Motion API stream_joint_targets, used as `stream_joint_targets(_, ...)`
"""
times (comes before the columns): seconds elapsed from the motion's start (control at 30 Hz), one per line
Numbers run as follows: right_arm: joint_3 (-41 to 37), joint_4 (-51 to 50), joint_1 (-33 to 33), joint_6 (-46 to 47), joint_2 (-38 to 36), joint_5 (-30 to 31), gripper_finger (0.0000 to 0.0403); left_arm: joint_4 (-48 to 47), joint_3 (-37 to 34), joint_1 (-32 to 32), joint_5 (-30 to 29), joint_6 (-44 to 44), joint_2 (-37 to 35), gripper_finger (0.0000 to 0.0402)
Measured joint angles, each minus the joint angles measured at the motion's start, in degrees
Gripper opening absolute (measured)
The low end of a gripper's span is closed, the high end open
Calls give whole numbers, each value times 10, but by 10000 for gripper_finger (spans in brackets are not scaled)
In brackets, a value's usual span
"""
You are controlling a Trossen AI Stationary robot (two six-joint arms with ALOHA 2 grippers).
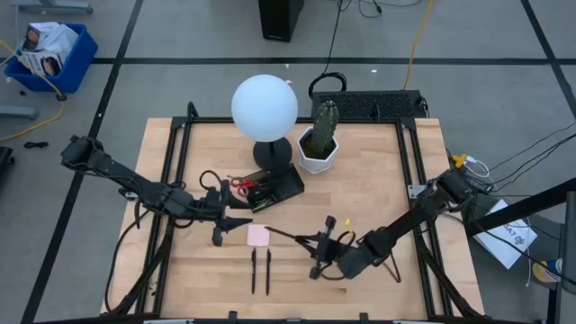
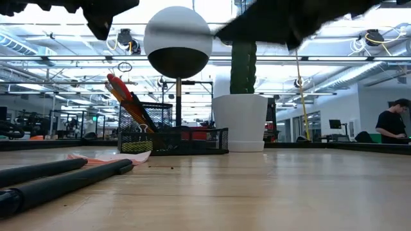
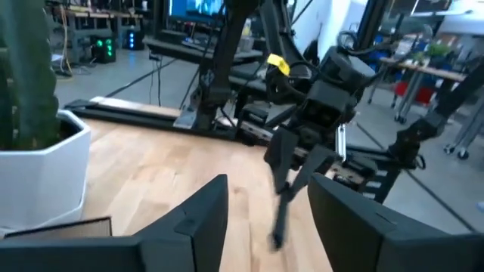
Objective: Pick and place office supplies into organizer
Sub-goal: Put the top right black pen into the desk organizer
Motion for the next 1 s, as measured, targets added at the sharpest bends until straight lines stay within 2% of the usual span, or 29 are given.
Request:
stream_joint_targets(0.17, 1, 73, -19, -78, -8, -29, 26, 27, 0, 0, 19, -1, 5, 170)
stream_joint_targets(0.5, 1, 112, -78, -89, -8, -129, 26, 68, 0, 1, 24, -12, 67, 154)
stream_joint_targets(0.7, 1, 136, -86, -106, -8, -136, 26, 86, 0, 2, 23, -12, 87, 158)
stream_joint_targets(0.83, 1, 152, -93, -110, -8, -163, 26, 97, 0, 2, 22, -16, 93, 151)
stream_joint_targets(1.0, 1, 153, -102, -111, -8, -163, 26, 98, 0, 2, 14, -23, 93, 135)
